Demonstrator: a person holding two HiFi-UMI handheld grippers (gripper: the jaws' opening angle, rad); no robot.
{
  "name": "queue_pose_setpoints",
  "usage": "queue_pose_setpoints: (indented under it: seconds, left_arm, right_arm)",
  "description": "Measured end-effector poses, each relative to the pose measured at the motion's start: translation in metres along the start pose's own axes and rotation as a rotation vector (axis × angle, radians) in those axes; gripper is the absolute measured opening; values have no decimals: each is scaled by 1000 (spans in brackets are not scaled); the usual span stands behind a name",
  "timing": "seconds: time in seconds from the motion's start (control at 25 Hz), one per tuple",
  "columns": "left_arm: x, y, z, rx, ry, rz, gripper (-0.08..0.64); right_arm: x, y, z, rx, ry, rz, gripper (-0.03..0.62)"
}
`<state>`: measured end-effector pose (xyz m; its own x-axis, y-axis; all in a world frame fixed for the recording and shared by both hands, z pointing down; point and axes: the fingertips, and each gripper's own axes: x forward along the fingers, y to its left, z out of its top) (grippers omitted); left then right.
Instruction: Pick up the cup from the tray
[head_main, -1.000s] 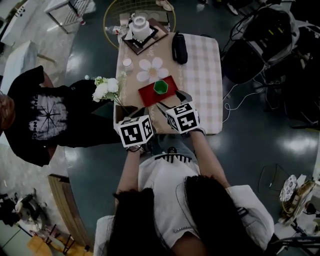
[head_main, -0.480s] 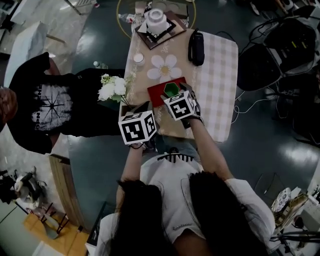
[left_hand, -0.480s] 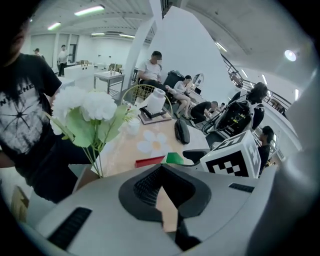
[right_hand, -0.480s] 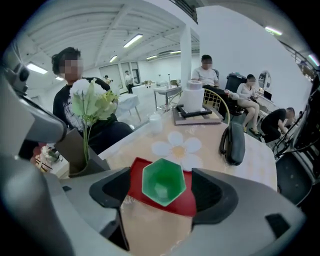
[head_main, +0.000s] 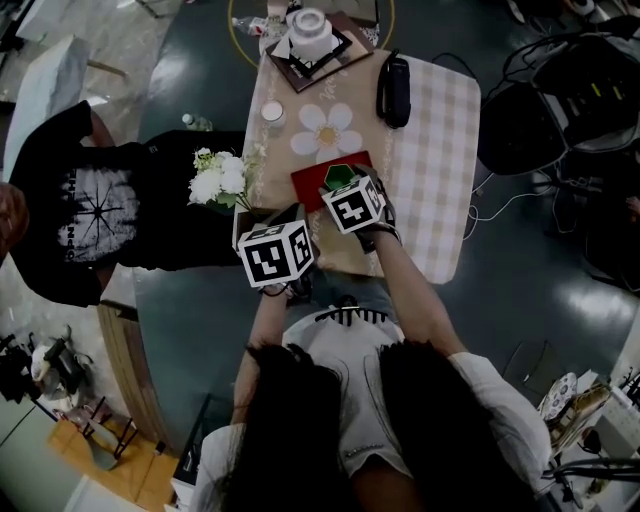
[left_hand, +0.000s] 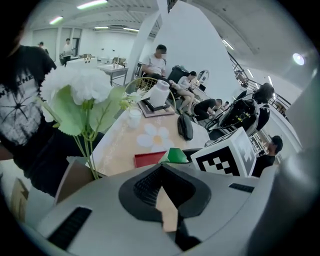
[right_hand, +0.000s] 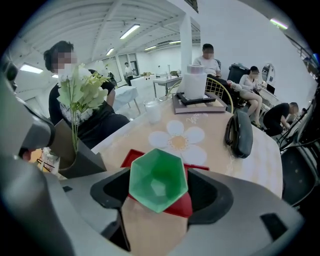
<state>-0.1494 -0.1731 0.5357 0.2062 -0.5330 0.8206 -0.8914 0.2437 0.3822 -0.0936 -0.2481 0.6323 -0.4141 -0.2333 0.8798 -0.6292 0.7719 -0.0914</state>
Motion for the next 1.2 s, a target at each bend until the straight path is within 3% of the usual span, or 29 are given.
queue_pose_setpoints:
  seconds: [0.08, 0.6, 0.84, 1.2]
  left_arm:
    - [2, -1, -2, -7, 6, -3, 8]
    - [13, -13, -5, 1, 31, 8, 8]
    - [20, -38, -2, 9, 43, -45, 8]
    - [43, -88, -8, 118, 83, -111, 8]
  right_arm:
    - [0, -3, -1, -8, -6, -14, 325]
    - [-23, -12, -5, -62, -29, 3, 319]
    - [-43, -43, -21, 26, -51, -45, 318]
    - [-70, -93, -64, 129, -38, -137, 319]
